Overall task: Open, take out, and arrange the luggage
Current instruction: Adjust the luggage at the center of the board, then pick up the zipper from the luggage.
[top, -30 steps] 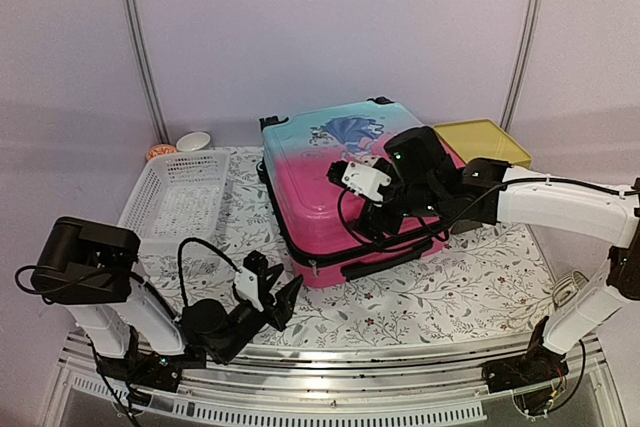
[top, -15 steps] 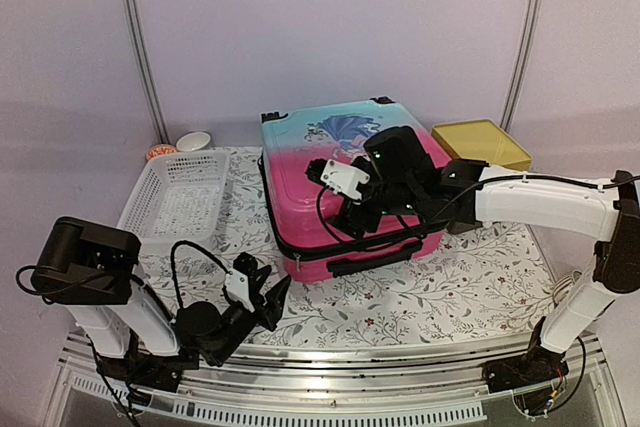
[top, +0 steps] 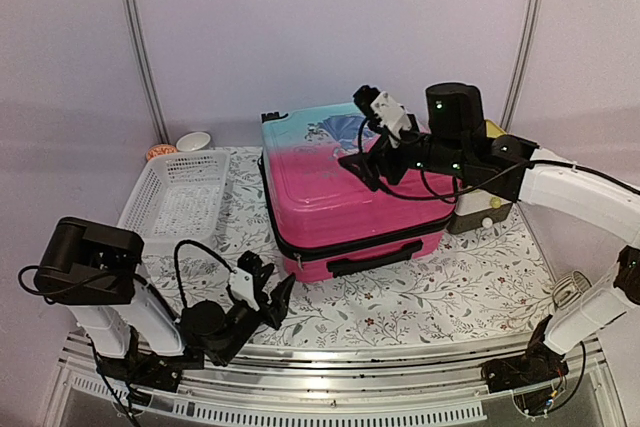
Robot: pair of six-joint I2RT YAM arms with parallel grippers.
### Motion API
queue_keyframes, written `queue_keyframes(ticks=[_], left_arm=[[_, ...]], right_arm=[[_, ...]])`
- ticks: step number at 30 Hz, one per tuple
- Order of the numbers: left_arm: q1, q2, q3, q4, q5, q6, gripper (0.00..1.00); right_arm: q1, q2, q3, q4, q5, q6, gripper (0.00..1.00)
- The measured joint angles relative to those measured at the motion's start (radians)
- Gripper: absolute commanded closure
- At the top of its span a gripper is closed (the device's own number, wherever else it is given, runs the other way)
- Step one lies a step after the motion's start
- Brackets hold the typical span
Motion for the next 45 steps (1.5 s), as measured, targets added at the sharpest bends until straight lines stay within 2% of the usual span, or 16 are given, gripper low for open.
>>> queue_keyframes(ticks=[7,10,22,31,39,45], left_arm=[[-0.005,0.053,0.08,-0.003,0.018,0.051,0.45],[-0.006,0.071,0.09,-0.004,0.008,0.063,0.44],[-0.008,0.151,0.18,-0.005,-0.083,0.1,0.44],[-0.008,0.239,0.251,-0.009,-0.148,0.119,0.55],[-0.001,0.264,0.291,-0.026,-0.215,0.106,0.53],[0.014,0.259,0.291,-0.106,-0.212,0.037,0.5]], right_arm=[[-0.163,-0.03,-0.013,0.026,-0.048,0.179,0.03],[-0.195,-0.029,-0.032,0.025,-0.05,0.233,0.03],[-0.222,0.014,-0.078,0.055,-0.071,0.334,0.03],[-0.234,0.018,-0.093,0.09,-0.09,0.355,0.03],[-0.253,0.015,-0.115,0.111,-0.103,0.357,0.03],[-0.258,0.014,-0.14,0.117,-0.121,0.357,0.03]])
